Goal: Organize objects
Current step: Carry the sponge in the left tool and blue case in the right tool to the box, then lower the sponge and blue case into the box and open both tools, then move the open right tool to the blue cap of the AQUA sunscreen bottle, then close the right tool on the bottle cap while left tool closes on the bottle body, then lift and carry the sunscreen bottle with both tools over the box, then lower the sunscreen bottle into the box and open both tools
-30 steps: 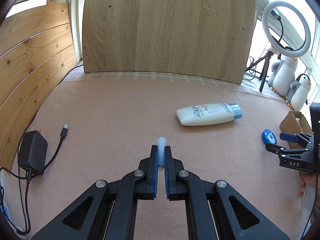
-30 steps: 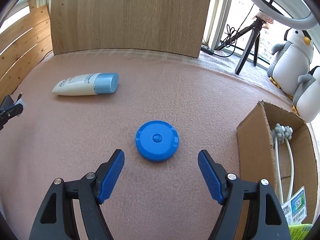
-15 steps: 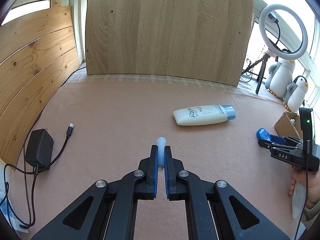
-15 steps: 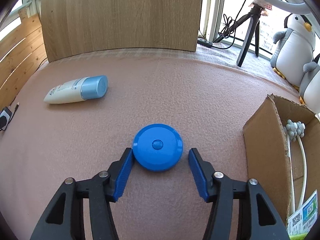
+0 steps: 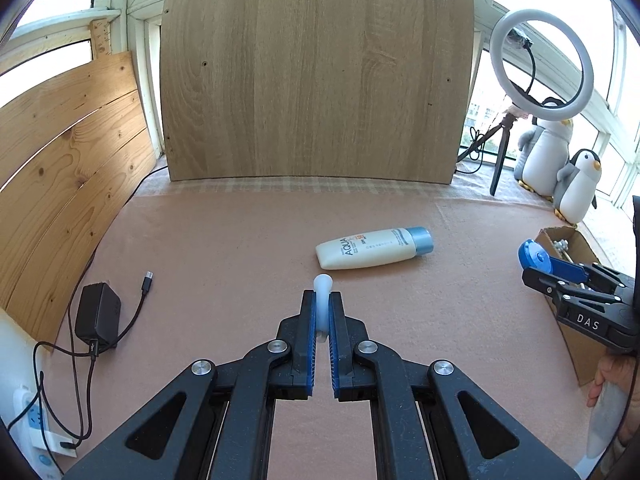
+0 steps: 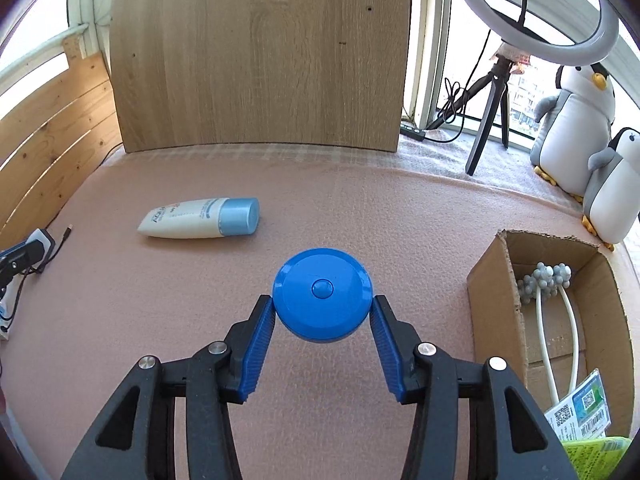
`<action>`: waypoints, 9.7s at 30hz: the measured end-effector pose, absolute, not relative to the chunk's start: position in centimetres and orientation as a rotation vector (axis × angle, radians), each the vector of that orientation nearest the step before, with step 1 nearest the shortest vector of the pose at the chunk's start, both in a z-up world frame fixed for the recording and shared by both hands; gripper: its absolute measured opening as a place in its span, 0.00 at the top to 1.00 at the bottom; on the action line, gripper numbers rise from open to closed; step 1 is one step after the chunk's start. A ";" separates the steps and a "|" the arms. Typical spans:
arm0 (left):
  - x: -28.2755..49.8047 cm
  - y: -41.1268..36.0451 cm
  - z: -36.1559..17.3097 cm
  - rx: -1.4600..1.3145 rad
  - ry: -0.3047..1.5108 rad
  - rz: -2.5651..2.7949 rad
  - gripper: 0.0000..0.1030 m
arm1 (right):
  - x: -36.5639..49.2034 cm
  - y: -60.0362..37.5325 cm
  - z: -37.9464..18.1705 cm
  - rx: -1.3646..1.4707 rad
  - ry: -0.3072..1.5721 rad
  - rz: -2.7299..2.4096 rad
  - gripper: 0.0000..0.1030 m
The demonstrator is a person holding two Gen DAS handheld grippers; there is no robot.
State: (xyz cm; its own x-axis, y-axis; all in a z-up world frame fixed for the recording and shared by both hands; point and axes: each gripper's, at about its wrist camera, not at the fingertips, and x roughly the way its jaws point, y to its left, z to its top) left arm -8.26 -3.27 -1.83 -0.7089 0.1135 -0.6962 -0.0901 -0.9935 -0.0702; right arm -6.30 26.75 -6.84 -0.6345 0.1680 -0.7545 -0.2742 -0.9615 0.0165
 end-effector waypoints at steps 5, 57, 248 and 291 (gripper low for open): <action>-7.0 -2.8 -0.1 -1.097 -0.034 2.812 0.95 | -4.5 24.7 -4.2 -1.129 0.171 2.656 0.56; -7.6 27.6 0.6 -0.909 0.226 2.315 0.95 | 14.8 38.3 -2.1 -0.872 0.383 2.281 0.56; -9.4 26.9 -0.5 -1.372 0.083 2.297 0.45 | 10.0 24.2 -4.5 -1.087 0.224 2.696 0.62; -13.0 30.9 -1.7 -1.273 0.142 2.327 0.15 | 12.4 33.9 -5.5 -1.010 0.243 2.437 0.53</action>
State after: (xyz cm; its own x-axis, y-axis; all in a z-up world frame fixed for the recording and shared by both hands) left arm -12.98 30.94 -1.73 -0.4517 0.3602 -0.8162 -0.4569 -0.8792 -0.1351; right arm 12.42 33.91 -5.47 -0.6079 0.3686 -0.7032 -0.5003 -0.8656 -0.0212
